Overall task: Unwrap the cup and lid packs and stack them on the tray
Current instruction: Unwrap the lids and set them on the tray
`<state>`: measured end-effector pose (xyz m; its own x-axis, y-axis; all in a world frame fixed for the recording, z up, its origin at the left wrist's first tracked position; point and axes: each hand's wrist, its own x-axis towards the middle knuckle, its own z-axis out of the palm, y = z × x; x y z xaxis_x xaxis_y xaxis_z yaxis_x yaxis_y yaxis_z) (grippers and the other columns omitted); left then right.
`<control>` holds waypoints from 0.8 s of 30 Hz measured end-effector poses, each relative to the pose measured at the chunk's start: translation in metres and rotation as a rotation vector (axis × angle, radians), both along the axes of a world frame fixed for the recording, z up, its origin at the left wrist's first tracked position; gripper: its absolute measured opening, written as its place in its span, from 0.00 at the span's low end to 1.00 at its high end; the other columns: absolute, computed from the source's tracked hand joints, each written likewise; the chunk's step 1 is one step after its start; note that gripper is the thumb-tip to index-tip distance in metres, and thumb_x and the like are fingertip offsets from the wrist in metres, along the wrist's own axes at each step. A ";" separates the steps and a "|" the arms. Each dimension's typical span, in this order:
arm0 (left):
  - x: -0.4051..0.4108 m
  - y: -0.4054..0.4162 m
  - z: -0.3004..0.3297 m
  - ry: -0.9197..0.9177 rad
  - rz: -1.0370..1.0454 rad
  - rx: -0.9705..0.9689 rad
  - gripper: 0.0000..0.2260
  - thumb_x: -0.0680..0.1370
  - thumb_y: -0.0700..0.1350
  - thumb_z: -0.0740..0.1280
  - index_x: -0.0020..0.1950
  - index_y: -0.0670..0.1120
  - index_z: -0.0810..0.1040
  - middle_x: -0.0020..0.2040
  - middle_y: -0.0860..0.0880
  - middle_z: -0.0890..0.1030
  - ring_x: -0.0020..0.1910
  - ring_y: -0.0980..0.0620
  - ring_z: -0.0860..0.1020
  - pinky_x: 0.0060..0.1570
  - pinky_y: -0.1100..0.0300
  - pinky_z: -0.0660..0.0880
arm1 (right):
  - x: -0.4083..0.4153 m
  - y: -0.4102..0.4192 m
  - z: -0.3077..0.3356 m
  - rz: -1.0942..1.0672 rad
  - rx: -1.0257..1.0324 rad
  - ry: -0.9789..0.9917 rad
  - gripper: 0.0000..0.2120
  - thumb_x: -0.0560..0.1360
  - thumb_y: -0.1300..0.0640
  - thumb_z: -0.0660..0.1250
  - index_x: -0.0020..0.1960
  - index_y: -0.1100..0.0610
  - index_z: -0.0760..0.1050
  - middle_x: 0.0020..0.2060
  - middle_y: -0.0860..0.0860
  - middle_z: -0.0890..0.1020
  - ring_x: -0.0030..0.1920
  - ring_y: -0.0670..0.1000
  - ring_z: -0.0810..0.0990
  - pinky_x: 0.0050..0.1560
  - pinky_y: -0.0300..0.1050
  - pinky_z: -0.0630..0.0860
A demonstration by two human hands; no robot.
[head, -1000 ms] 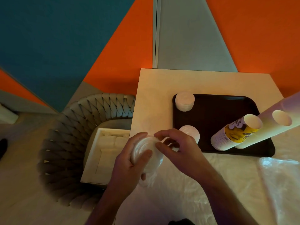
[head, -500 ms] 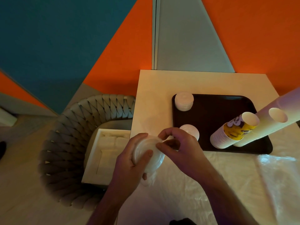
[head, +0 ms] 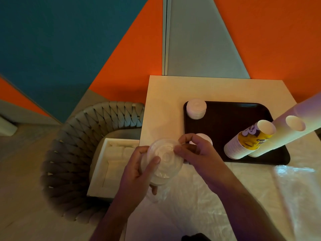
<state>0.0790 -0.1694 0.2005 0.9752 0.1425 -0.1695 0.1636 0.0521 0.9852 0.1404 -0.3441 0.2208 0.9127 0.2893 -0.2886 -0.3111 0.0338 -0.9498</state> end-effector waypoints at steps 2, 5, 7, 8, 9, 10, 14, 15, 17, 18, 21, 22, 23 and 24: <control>0.000 -0.002 0.003 -0.007 -0.004 -0.022 0.06 0.78 0.51 0.68 0.53 0.51 0.78 0.44 0.49 0.83 0.31 0.48 0.79 0.22 0.57 0.72 | 0.000 0.000 0.000 -0.061 0.022 0.055 0.07 0.76 0.61 0.73 0.51 0.55 0.77 0.38 0.52 0.84 0.41 0.48 0.80 0.50 0.52 0.75; 0.001 -0.004 0.006 -0.009 0.013 -0.016 0.11 0.76 0.50 0.65 0.54 0.45 0.76 0.42 0.50 0.82 0.31 0.51 0.78 0.22 0.57 0.71 | -0.003 0.002 -0.003 -0.137 -0.130 -0.113 0.12 0.74 0.59 0.76 0.51 0.52 0.75 0.46 0.47 0.84 0.46 0.46 0.83 0.48 0.47 0.78; 0.001 -0.005 0.006 -0.015 0.016 -0.011 0.11 0.77 0.50 0.65 0.54 0.45 0.76 0.42 0.49 0.82 0.31 0.50 0.78 0.22 0.57 0.71 | -0.007 0.000 -0.004 -0.104 -0.318 -0.304 0.17 0.69 0.49 0.79 0.51 0.44 0.74 0.53 0.41 0.80 0.53 0.45 0.81 0.49 0.43 0.79; 0.001 -0.005 0.005 -0.018 0.016 -0.006 0.10 0.78 0.51 0.65 0.54 0.46 0.77 0.42 0.49 0.83 0.31 0.49 0.78 0.22 0.56 0.72 | -0.009 -0.002 -0.004 -0.059 -0.392 -0.402 0.19 0.66 0.44 0.78 0.52 0.42 0.73 0.55 0.39 0.77 0.57 0.45 0.79 0.49 0.40 0.78; 0.001 -0.005 0.004 -0.020 0.012 0.003 0.09 0.79 0.53 0.66 0.53 0.48 0.77 0.43 0.49 0.83 0.32 0.48 0.79 0.22 0.56 0.73 | -0.011 -0.002 -0.005 -0.002 -0.447 -0.488 0.22 0.64 0.41 0.77 0.53 0.41 0.72 0.57 0.37 0.75 0.59 0.44 0.76 0.50 0.36 0.76; 0.001 -0.006 0.003 -0.019 0.007 0.015 0.09 0.79 0.54 0.67 0.53 0.51 0.78 0.44 0.48 0.83 0.32 0.47 0.80 0.22 0.56 0.73 | -0.013 -0.001 -0.006 0.058 -0.486 -0.545 0.24 0.62 0.39 0.77 0.54 0.42 0.72 0.59 0.37 0.73 0.61 0.43 0.74 0.51 0.32 0.74; 0.003 -0.009 0.002 -0.014 -0.040 0.057 0.09 0.75 0.60 0.67 0.49 0.56 0.77 0.41 0.44 0.83 0.27 0.41 0.78 0.23 0.53 0.74 | -0.020 0.004 -0.011 0.153 -0.552 -0.581 0.34 0.60 0.36 0.80 0.60 0.46 0.71 0.63 0.37 0.71 0.63 0.40 0.71 0.56 0.26 0.69; 0.003 -0.010 0.002 -0.013 -0.052 0.068 0.11 0.74 0.62 0.67 0.48 0.56 0.77 0.39 0.43 0.82 0.26 0.41 0.77 0.23 0.53 0.74 | -0.020 0.004 -0.013 0.147 -0.556 -0.578 0.34 0.60 0.37 0.80 0.60 0.45 0.70 0.63 0.36 0.71 0.63 0.40 0.71 0.56 0.26 0.69; 0.004 -0.010 0.001 -0.020 -0.060 0.084 0.13 0.74 0.63 0.68 0.47 0.55 0.76 0.37 0.43 0.81 0.25 0.42 0.77 0.21 0.55 0.73 | -0.021 0.004 -0.014 0.144 -0.558 -0.563 0.33 0.60 0.37 0.80 0.59 0.42 0.69 0.62 0.34 0.73 0.62 0.40 0.72 0.55 0.26 0.70; 0.003 -0.010 0.000 -0.028 -0.057 0.081 0.13 0.75 0.63 0.68 0.46 0.54 0.76 0.36 0.43 0.81 0.25 0.43 0.77 0.21 0.55 0.73 | -0.022 0.004 -0.014 0.148 -0.554 -0.553 0.32 0.60 0.36 0.79 0.58 0.41 0.69 0.62 0.34 0.74 0.62 0.40 0.73 0.55 0.27 0.70; 0.004 -0.011 -0.003 -0.023 -0.004 0.057 0.11 0.77 0.58 0.67 0.43 0.52 0.74 0.38 0.46 0.80 0.27 0.45 0.78 0.20 0.57 0.72 | -0.018 -0.003 -0.016 0.128 -0.508 -0.470 0.30 0.59 0.34 0.76 0.56 0.37 0.69 0.61 0.32 0.74 0.61 0.39 0.74 0.56 0.32 0.72; 0.004 -0.010 -0.004 -0.015 0.018 0.065 0.10 0.78 0.55 0.67 0.43 0.51 0.74 0.40 0.47 0.81 0.28 0.46 0.79 0.20 0.57 0.71 | -0.015 -0.007 -0.017 0.092 -0.491 -0.431 0.30 0.58 0.34 0.76 0.56 0.37 0.69 0.61 0.33 0.75 0.60 0.40 0.75 0.55 0.36 0.74; 0.004 -0.009 -0.004 -0.008 0.033 0.080 0.09 0.78 0.53 0.68 0.43 0.50 0.73 0.41 0.49 0.81 0.29 0.46 0.79 0.20 0.58 0.71 | -0.009 -0.014 -0.021 0.037 -0.487 -0.403 0.30 0.58 0.35 0.77 0.56 0.37 0.70 0.60 0.34 0.76 0.59 0.41 0.76 0.55 0.40 0.76; 0.004 -0.007 -0.005 -0.005 0.042 0.098 0.08 0.78 0.49 0.69 0.43 0.50 0.73 0.43 0.50 0.82 0.29 0.45 0.79 0.20 0.58 0.70 | -0.001 -0.022 -0.026 -0.022 -0.500 -0.394 0.30 0.59 0.38 0.79 0.56 0.39 0.71 0.59 0.36 0.77 0.57 0.43 0.77 0.54 0.40 0.76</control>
<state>0.0827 -0.1767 0.1952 0.9689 0.1987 -0.1475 0.1580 -0.0381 0.9867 0.1394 -0.3659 0.1947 0.9821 0.1865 -0.0250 0.0609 -0.4409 -0.8955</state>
